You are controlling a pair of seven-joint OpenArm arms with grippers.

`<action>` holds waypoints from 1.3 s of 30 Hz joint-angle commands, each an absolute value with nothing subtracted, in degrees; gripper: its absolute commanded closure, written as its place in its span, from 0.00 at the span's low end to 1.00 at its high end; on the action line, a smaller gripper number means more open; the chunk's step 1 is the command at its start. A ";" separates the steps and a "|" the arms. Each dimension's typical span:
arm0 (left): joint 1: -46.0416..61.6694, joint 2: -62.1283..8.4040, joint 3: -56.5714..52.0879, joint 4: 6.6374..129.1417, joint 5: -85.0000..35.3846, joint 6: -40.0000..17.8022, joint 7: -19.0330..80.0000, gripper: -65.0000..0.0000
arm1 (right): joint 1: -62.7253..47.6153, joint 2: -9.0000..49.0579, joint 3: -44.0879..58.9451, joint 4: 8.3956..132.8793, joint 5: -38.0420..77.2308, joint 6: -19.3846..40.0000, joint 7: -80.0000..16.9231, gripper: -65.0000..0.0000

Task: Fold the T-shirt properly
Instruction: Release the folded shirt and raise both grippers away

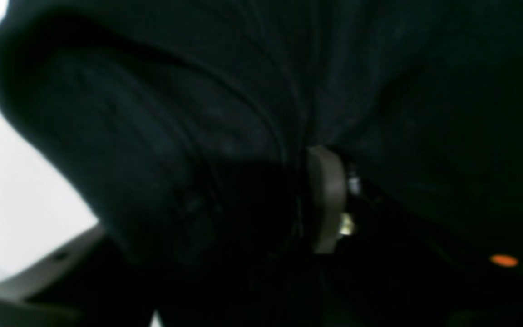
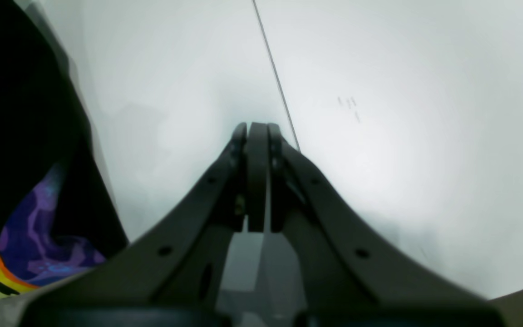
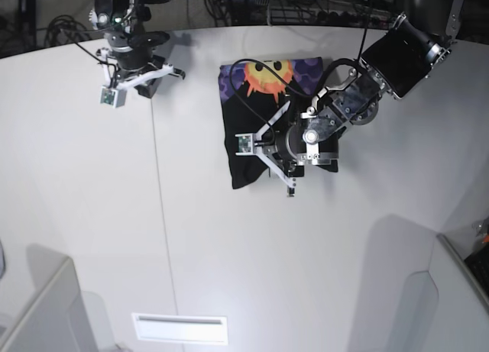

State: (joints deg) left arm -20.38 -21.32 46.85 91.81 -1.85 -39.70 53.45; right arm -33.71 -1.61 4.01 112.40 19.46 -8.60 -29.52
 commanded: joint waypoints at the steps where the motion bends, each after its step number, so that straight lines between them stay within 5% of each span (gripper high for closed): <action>1: -21.85 -21.49 46.11 93.76 -2.24 -40.00 53.23 0.49 | -33.80 -1.54 4.00 113.27 19.56 -8.66 -28.26 1.00; 15: -22.64 -23.43 41.27 106.59 -2.77 -40.00 53.32 0.47 | -34.15 -1.54 4.00 113.27 19.56 -8.66 -28.26 1.00; 18: -19.56 -23.52 32.84 109.67 -2.77 -40.00 53.32 0.65 | -34.42 -1.54 4.00 113.36 19.56 -8.57 -28.26 1.00; 21: -15.34 -23.43 23.78 112.48 -2.86 -40.00 53.23 1.00 | -34.95 -1.10 3.91 113.89 19.56 -8.48 -27.82 1.00; 27: -4.35 -23.52 6.20 113.19 -2.95 -40.00 51.56 1.00 | -38.81 2.68 3.30 114.86 19.30 -8.40 -18.95 1.00; 35: 21.14 -23.78 -12.09 112.57 -2.86 -40.00 16.13 1.00 | -48.48 13.58 1.01 115.30 19.21 -8.40 -8.57 1.00; 39: 33.01 -23.69 -18.15 112.48 -2.86 -40.00 7.16 1.00 | -54.99 17.80 0.92 115.82 19.12 -8.40 -5.67 1.00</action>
